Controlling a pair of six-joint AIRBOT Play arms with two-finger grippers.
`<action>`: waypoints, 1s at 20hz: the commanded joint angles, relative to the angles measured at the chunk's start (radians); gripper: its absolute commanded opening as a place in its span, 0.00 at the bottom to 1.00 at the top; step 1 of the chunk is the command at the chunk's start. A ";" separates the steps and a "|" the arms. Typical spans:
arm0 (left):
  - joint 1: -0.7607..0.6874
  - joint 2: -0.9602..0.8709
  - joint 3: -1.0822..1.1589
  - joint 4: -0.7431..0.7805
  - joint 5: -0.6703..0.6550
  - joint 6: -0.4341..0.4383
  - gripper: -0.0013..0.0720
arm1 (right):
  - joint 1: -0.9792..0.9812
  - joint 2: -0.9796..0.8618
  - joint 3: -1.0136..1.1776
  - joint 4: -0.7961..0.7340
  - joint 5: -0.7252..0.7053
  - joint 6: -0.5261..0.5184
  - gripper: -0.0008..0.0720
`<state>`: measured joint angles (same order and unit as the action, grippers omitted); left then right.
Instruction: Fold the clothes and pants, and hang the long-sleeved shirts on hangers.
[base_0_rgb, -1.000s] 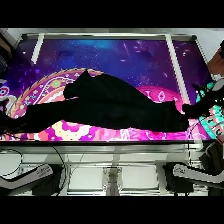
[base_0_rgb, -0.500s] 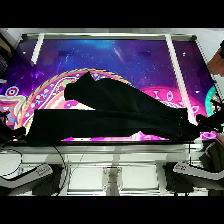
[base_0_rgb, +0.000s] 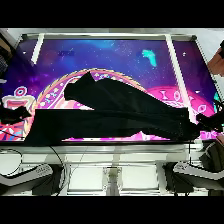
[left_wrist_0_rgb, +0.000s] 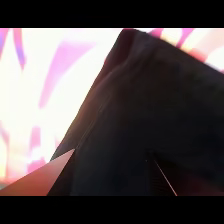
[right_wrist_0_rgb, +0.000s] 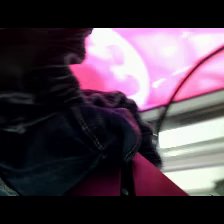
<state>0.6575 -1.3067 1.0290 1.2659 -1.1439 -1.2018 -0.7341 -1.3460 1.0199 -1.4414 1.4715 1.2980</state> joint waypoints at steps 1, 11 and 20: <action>-0.071 -0.090 0.018 -0.130 0.168 0.032 0.79 | -0.001 0.001 0.000 0.090 0.006 -0.012 0.03; -0.120 -0.210 0.091 -0.008 0.196 -0.046 0.81 | -0.001 0.001 0.000 0.103 0.031 -0.028 0.03; -0.145 -0.216 0.127 0.043 0.129 -0.051 0.81 | -0.001 0.001 0.000 0.103 0.027 -0.028 0.03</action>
<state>0.5232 -1.5181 1.1522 1.2907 -0.9924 -1.2488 -0.7345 -1.3460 1.0195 -1.3388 1.4998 1.2694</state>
